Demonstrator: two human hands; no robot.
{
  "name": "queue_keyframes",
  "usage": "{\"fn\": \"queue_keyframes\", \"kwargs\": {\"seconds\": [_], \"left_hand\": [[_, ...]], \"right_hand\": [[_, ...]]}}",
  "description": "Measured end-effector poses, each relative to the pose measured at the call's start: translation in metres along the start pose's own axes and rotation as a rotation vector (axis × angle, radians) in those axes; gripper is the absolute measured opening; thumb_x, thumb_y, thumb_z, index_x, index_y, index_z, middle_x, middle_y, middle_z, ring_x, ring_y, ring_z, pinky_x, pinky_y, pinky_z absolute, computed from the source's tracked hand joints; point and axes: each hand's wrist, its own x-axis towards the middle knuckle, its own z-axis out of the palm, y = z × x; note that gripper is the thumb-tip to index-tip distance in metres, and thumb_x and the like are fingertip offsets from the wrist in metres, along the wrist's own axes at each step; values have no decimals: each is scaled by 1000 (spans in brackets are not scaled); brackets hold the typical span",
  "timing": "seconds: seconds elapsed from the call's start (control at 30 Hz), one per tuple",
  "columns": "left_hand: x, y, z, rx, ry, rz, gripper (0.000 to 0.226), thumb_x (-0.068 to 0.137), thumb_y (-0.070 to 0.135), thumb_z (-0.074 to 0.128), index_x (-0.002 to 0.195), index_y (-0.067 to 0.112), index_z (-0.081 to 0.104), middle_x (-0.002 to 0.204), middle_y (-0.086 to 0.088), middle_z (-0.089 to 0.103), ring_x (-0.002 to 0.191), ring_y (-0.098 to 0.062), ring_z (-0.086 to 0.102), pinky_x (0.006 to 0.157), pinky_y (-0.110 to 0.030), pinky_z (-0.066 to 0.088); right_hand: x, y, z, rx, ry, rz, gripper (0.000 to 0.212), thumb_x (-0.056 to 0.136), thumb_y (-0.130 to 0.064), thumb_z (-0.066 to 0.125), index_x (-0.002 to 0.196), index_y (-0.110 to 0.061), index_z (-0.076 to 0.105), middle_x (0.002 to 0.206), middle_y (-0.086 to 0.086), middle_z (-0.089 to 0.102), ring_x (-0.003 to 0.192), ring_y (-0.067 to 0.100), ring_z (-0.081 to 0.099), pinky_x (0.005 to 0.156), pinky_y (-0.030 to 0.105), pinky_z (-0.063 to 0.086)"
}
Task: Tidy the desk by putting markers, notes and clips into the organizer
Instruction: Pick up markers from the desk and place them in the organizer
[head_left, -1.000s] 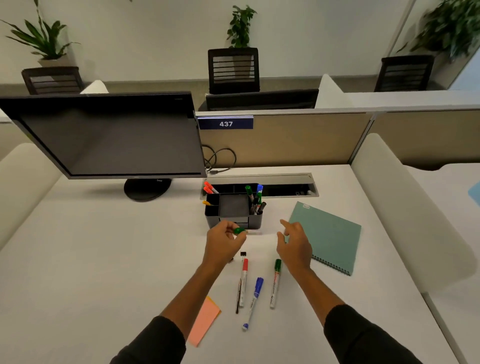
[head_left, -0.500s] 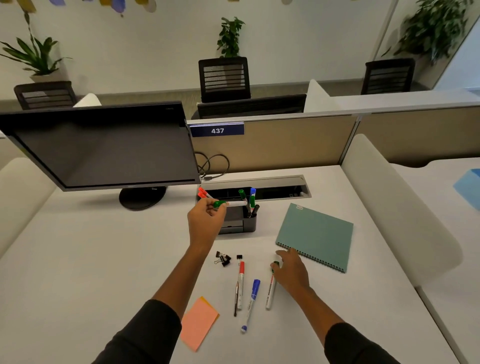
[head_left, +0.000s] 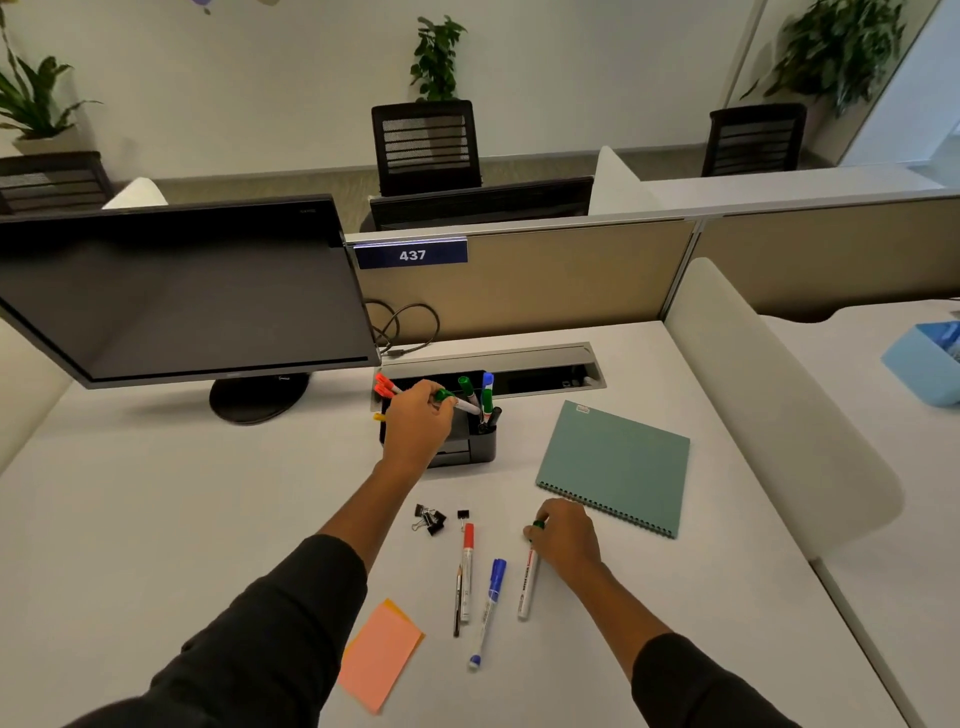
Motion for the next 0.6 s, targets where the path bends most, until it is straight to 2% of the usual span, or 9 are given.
{"fn": "queue_keyframes", "kwargs": {"seconds": [0.1,0.2,0.27,0.47,0.6], "left_hand": [[5,0,8,64,-33,20,26,95,23,70,116,7,70,76,1,68,63,-5,58,62,-17,46],[10,1,15,139,-65,47,28,98,22,65,119,6,70,92,-8,75,77,-17,65,75,-30,56],[13,3,20,159,-95,49,28,99,20,61,121,5,70,101,-12,75,89,-24,68,82,-31,53],[22,-4,35,262,-185,36,37,105,21,52,138,8,60,115,-15,69,101,-29,65,84,-35,52],[23,-11,44,318,-247,33,38,106,21,48,141,9,58,110,-14,67,100,-29,63,78,-31,45]], "right_hand": [[3,-2,-1,-6,-13,19,21,84,-30,81,89,-14,68,83,-2,64,76,13,62,65,23,47],[5,-4,-1,-9,-32,41,22,83,-29,82,88,-14,66,83,-2,63,77,15,63,65,24,48],[6,-6,-2,-11,-39,52,24,83,-30,82,89,-14,65,84,-2,63,77,15,63,65,24,47],[9,-7,-1,-12,-41,67,27,82,-32,83,89,-16,64,85,0,65,79,16,65,70,27,56],[10,-8,-1,-11,-42,66,26,81,-31,83,90,-15,64,85,0,64,79,16,65,67,25,52]]}}
